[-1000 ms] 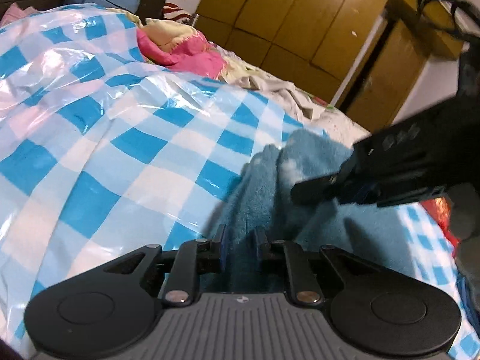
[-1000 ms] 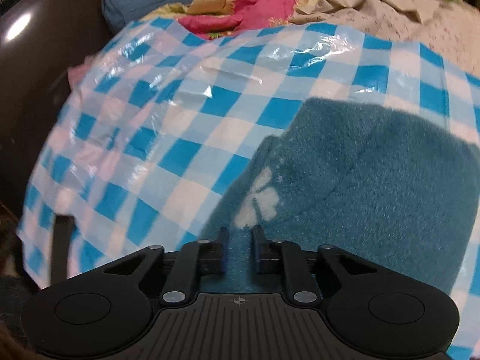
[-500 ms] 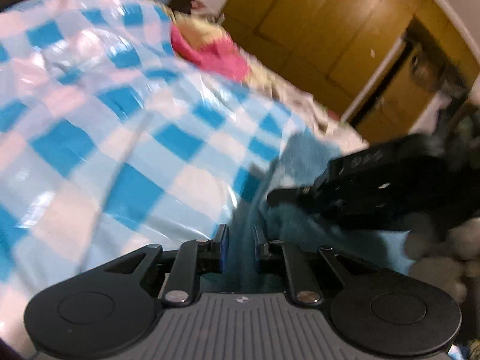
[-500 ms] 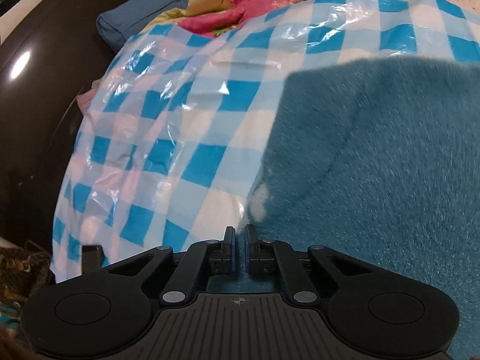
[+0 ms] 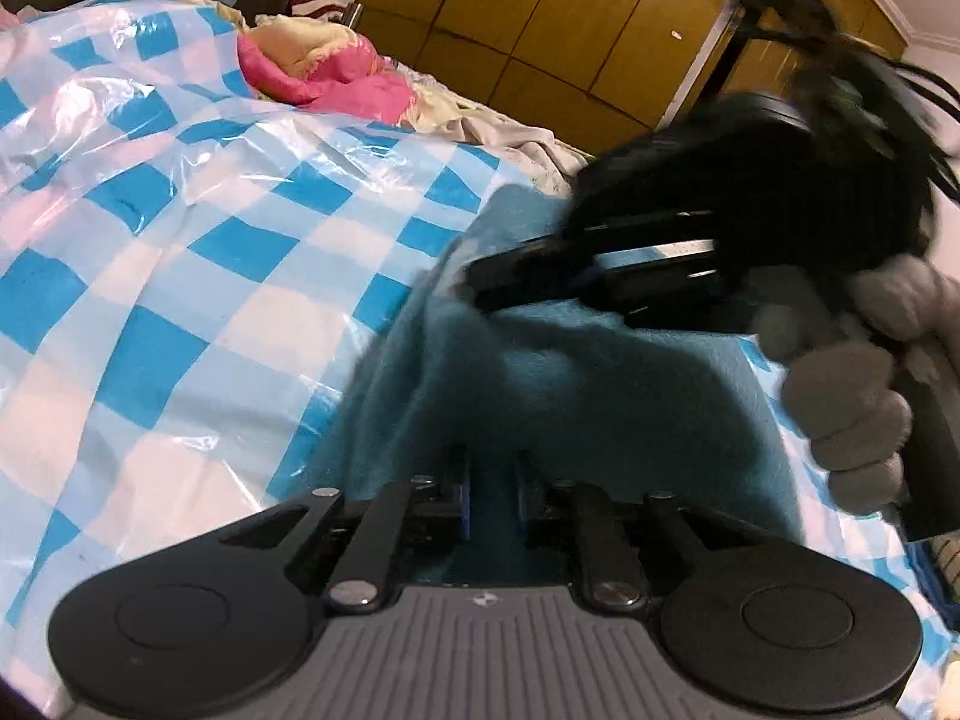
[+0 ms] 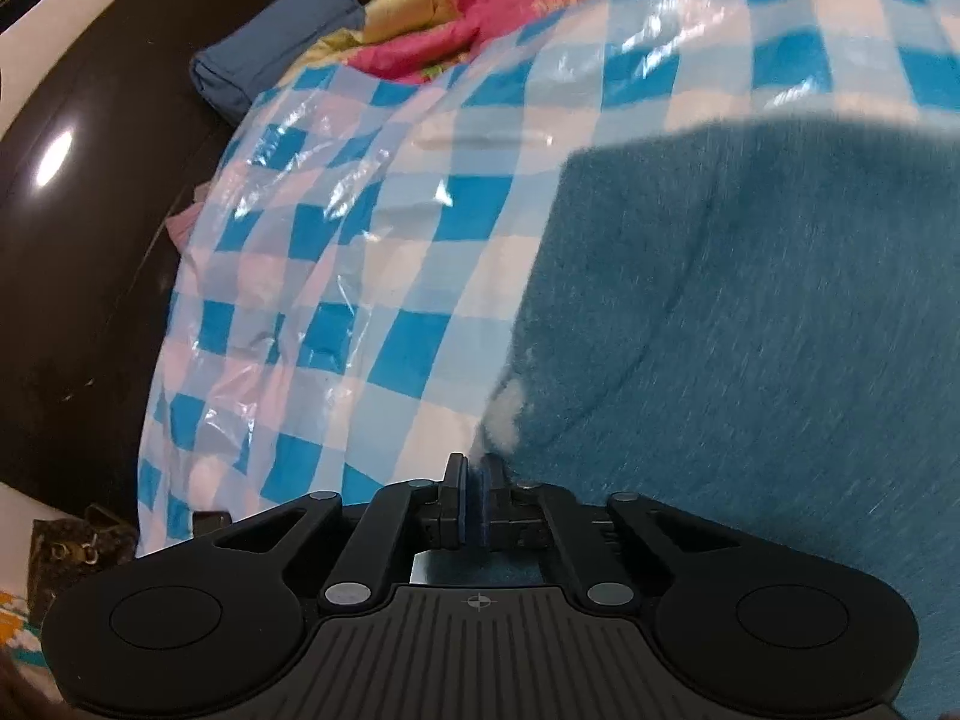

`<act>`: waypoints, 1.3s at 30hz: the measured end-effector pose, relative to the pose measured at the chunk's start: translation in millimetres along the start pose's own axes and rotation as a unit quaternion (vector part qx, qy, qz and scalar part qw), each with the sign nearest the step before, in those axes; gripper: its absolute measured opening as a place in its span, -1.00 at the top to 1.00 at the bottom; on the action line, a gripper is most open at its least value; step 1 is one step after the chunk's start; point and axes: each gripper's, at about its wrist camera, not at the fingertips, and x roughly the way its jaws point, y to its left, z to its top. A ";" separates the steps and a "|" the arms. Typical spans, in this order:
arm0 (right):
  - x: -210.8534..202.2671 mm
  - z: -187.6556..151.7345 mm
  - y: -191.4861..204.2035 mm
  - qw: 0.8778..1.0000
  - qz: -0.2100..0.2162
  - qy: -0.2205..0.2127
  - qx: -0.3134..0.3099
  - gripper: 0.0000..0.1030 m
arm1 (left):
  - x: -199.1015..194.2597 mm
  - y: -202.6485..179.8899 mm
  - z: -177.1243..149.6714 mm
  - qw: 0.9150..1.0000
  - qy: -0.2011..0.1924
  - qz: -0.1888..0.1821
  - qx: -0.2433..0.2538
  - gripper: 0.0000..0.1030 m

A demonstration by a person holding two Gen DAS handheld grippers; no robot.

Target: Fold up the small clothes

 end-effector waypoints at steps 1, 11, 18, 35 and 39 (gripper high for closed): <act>-10.6 -0.1 0.0 1.000 0.000 -0.012 -0.017 0.97 | -0.8 -0.8 0.4 1.000 0.002 0.005 0.005 0.49; -31.3 30.6 -62.5 0.993 -0.075 -0.087 -0.029 1.00 | 10.5 -13.2 5.5 0.998 0.017 0.038 0.037 0.50; -48.7 28.9 -80.7 0.991 -0.048 -0.121 0.005 0.99 | 12.4 -20.6 7.5 0.997 0.032 0.056 0.050 0.50; -121.9 -26.4 -200.6 0.968 -0.020 -0.152 0.198 0.31 | 16.1 -33.7 14.2 0.993 0.053 0.089 0.059 0.49; -99.4 -16.3 -214.9 0.957 -0.001 -0.158 0.243 0.19 | 18.1 -35.4 12.9 0.992 0.055 0.092 0.069 0.49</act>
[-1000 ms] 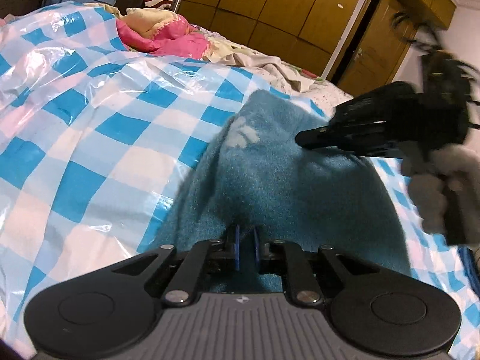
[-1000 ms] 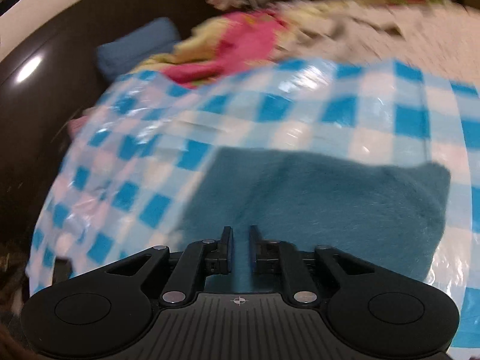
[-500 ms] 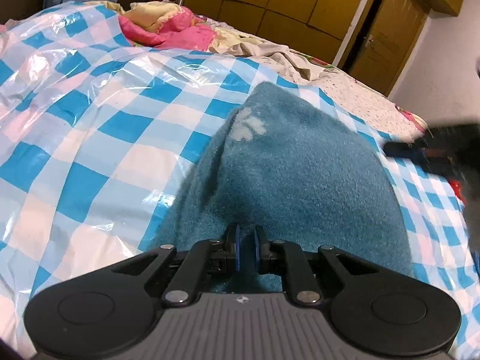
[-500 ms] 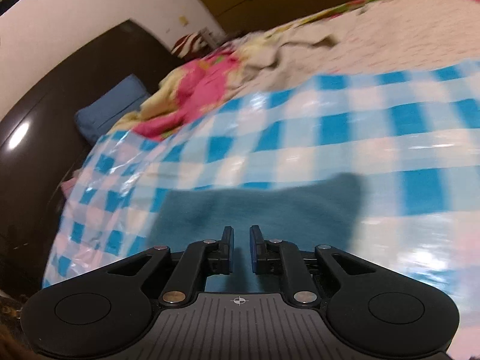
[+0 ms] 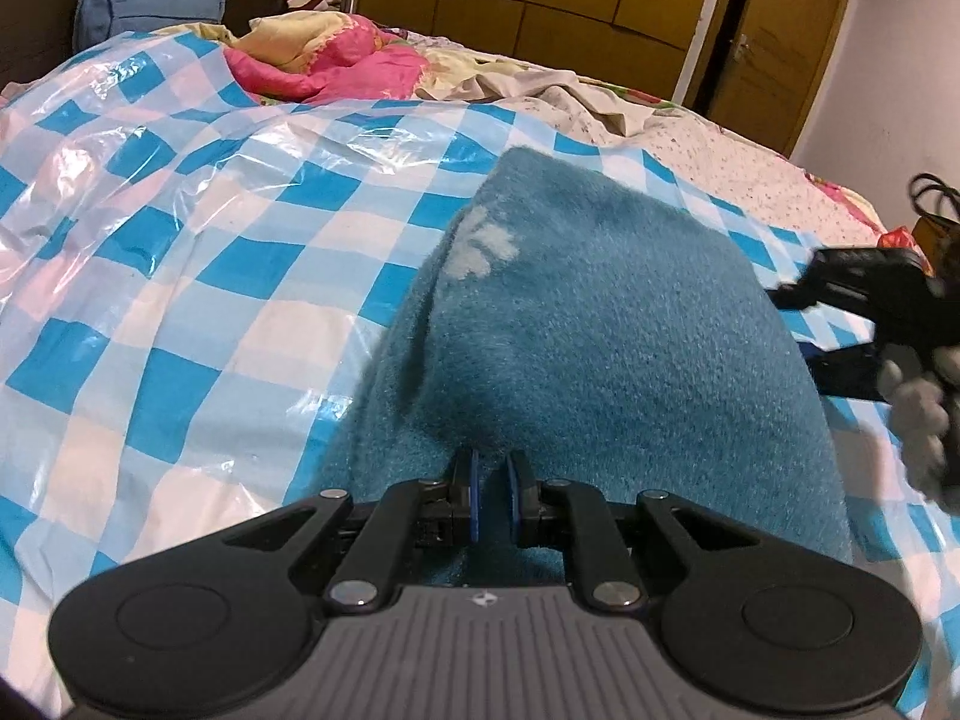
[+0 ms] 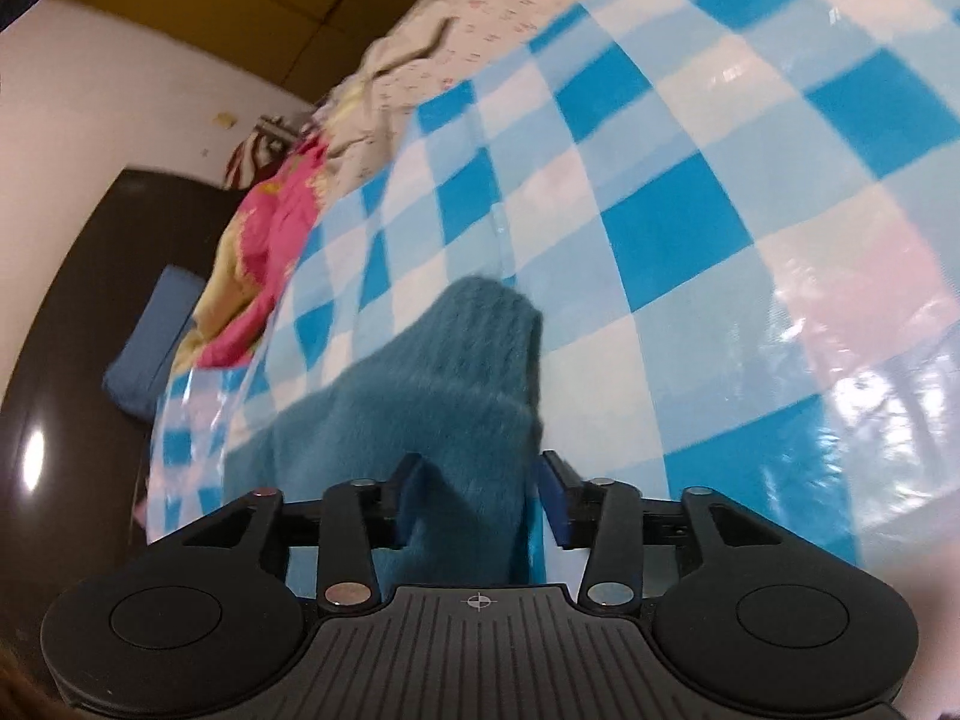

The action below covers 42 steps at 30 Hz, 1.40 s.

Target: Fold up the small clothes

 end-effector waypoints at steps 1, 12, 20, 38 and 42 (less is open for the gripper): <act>3.5 2.1 -3.0 1.000 0.002 -0.002 0.009 0.19 | 0.5 0.4 -0.4 1.000 0.000 -0.001 0.000 0.49; 41.1 30.2 32.5 0.998 -0.033 -0.023 -0.039 0.34 | 1.6 -2.6 -3.7 1.000 -0.004 -0.009 -0.010 0.49; 12.2 33.2 40.0 0.995 -0.047 -0.053 -0.073 0.34 | -13.6 -6.3 0.4 1.000 -0.008 -0.005 -0.017 0.50; -61.7 -98.4 51.0 0.983 0.009 0.019 -0.183 0.17 | 37.4 -31.8 62.1 0.998 -0.044 0.035 0.040 0.42; -49.0 -109.0 53.4 0.980 0.000 0.025 -0.199 0.15 | 52.1 -26.6 70.5 0.998 -0.039 0.046 0.036 0.46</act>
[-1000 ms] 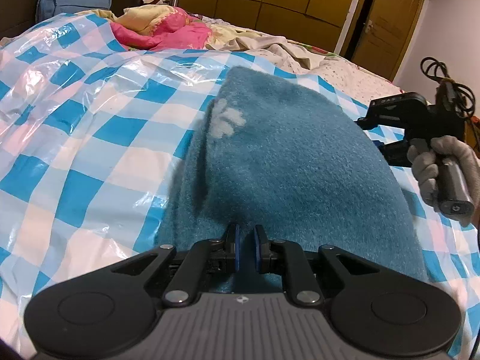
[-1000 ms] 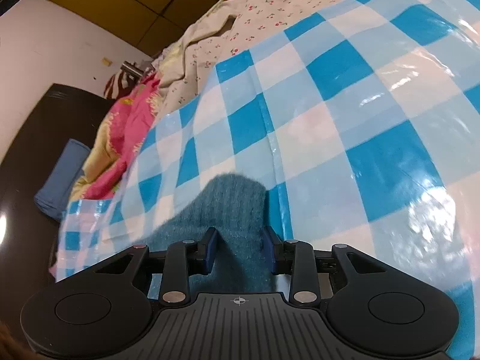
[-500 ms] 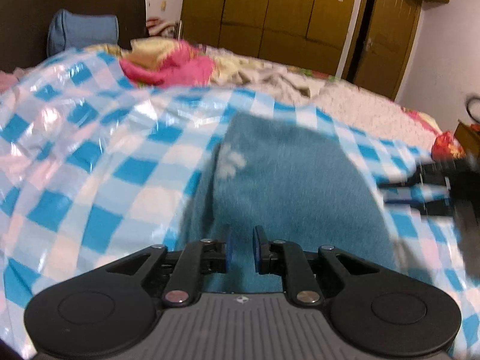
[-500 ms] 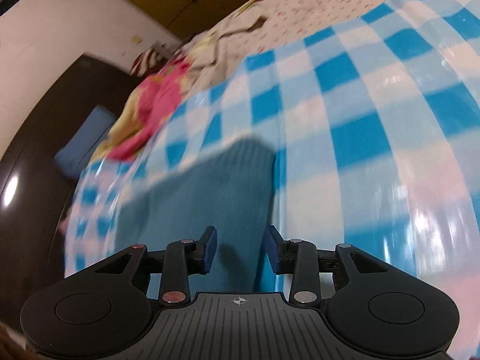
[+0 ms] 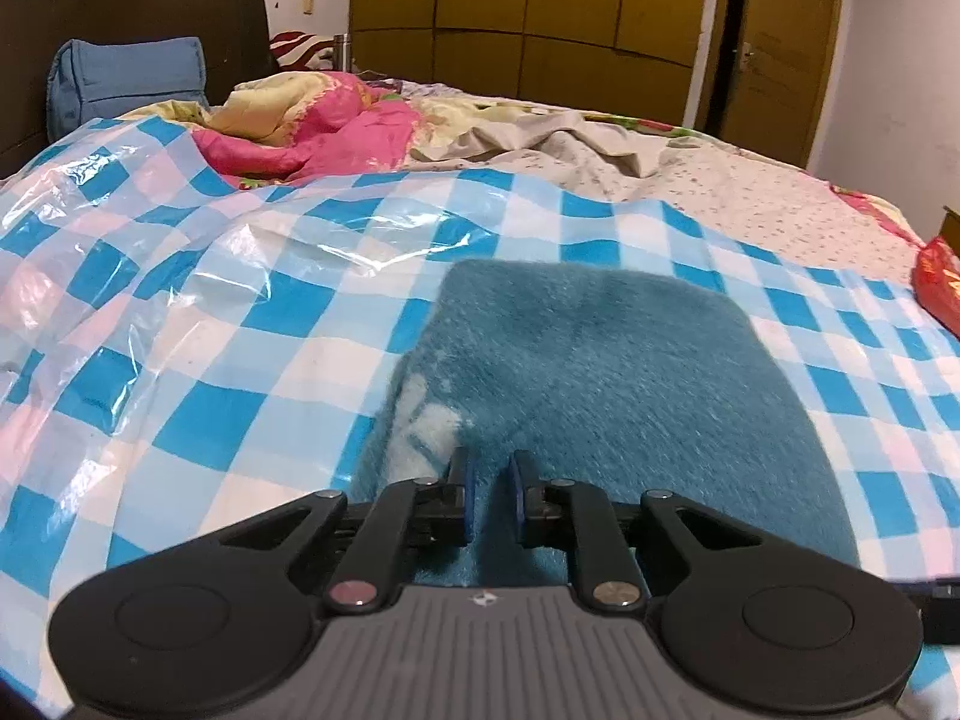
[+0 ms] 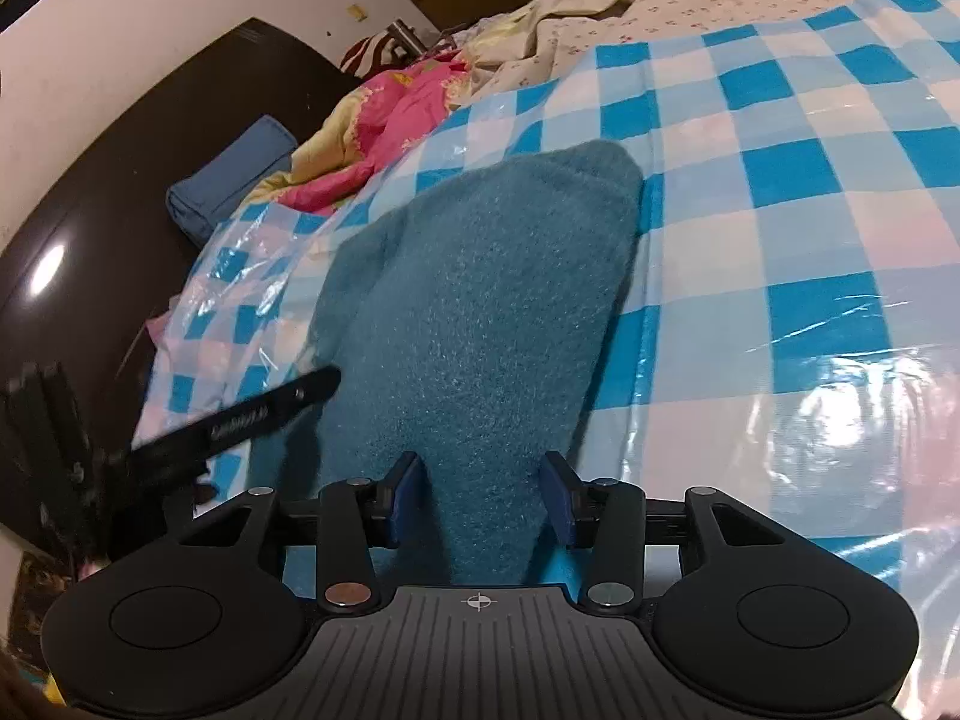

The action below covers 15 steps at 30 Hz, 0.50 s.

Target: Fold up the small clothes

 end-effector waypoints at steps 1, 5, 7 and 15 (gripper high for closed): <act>3.2 -0.1 2.0 1.000 -0.004 0.002 -0.001 0.14 | 2.0 -0.4 1.4 1.000 0.001 0.004 0.003 0.46; 2.9 0.3 10.3 1.000 -0.008 0.004 -0.010 0.14 | 0.0 -0.3 3.0 1.000 0.004 0.008 0.000 0.47; -4.2 -1.6 12.6 1.000 -0.012 0.004 -0.012 0.14 | -12.3 -2.2 1.1 1.000 -0.003 0.005 -0.002 0.48; -14.7 -23.9 22.0 0.999 -0.022 0.021 -0.044 0.14 | -27.2 -6.5 -9.7 0.999 0.012 0.017 0.027 0.46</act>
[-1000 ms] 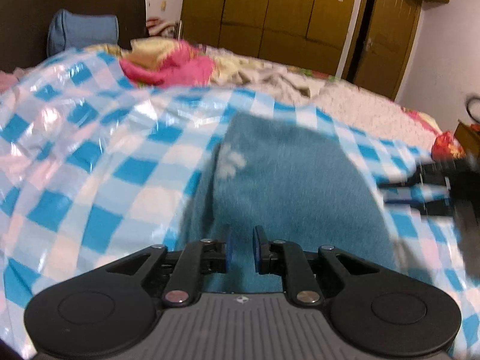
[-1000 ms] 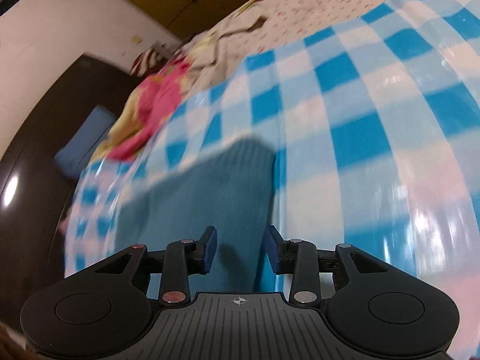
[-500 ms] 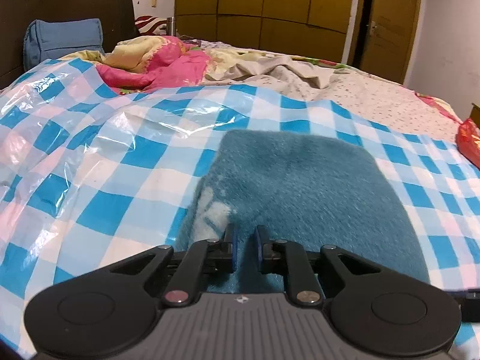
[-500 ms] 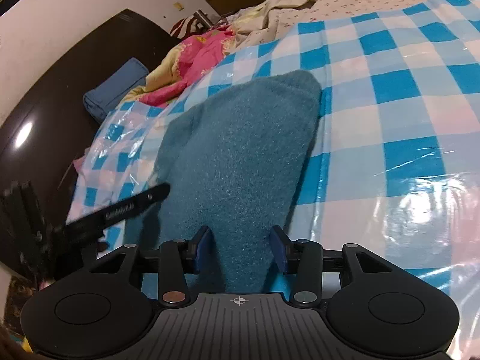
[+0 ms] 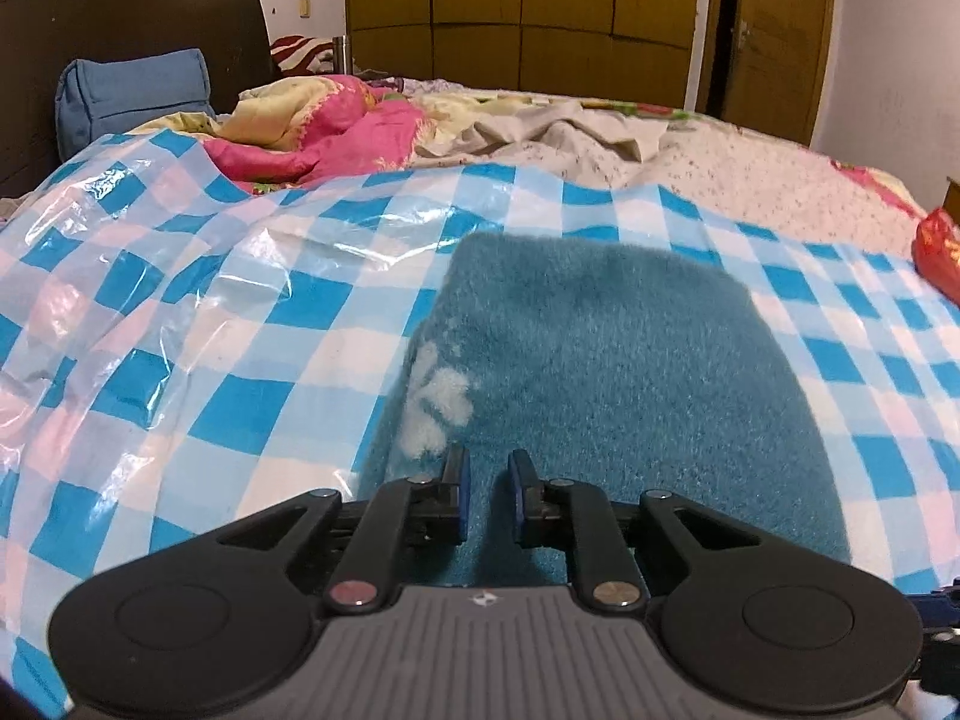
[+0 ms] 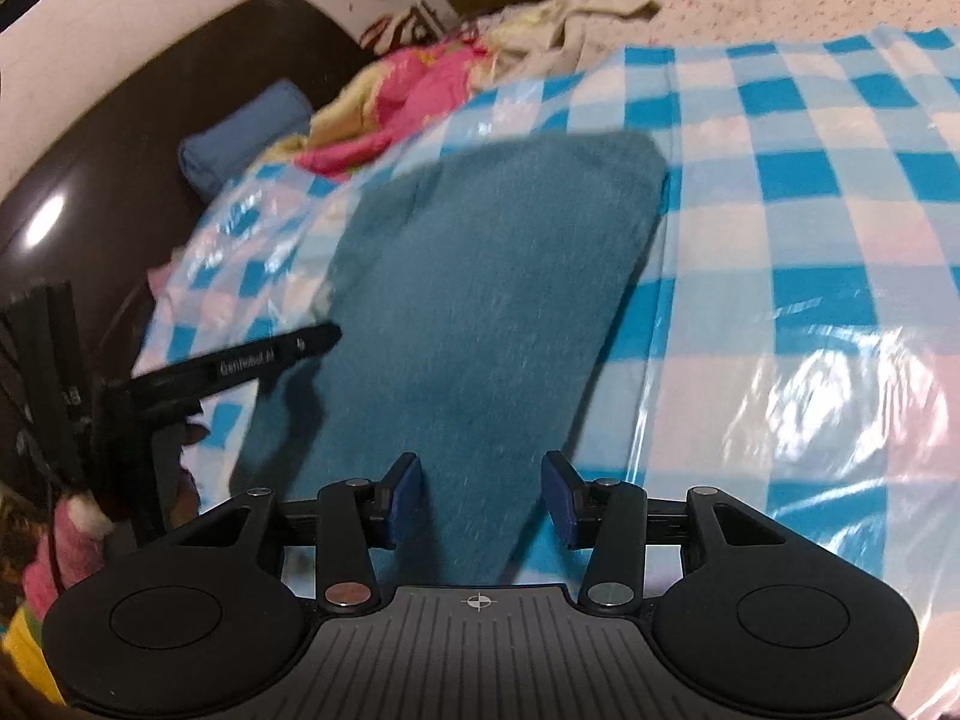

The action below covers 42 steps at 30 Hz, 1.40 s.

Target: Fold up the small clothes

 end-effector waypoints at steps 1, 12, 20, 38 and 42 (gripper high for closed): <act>3.5 -0.5 1.6 1.000 -0.005 0.004 -0.004 0.14 | -0.3 -1.6 0.9 1.000 0.002 0.003 0.002 0.46; -11.7 -15.3 9.8 1.000 -0.015 0.009 -0.017 0.13 | -25.2 7.1 -8.3 1.000 -0.006 -0.009 -0.007 0.46; -14.1 -18.6 18.9 1.000 -0.010 0.006 -0.013 0.12 | -29.8 6.4 -13.2 1.000 -0.004 -0.011 0.002 0.46; -10.1 -32.7 36.0 0.998 -0.025 0.018 -0.050 0.08 | -28.4 2.9 -18.4 1.000 0.003 -0.007 0.011 0.46; -8.2 -35.1 38.4 0.997 -0.031 0.020 -0.062 0.05 | -27.3 2.3 -19.4 1.000 0.005 -0.007 0.011 0.46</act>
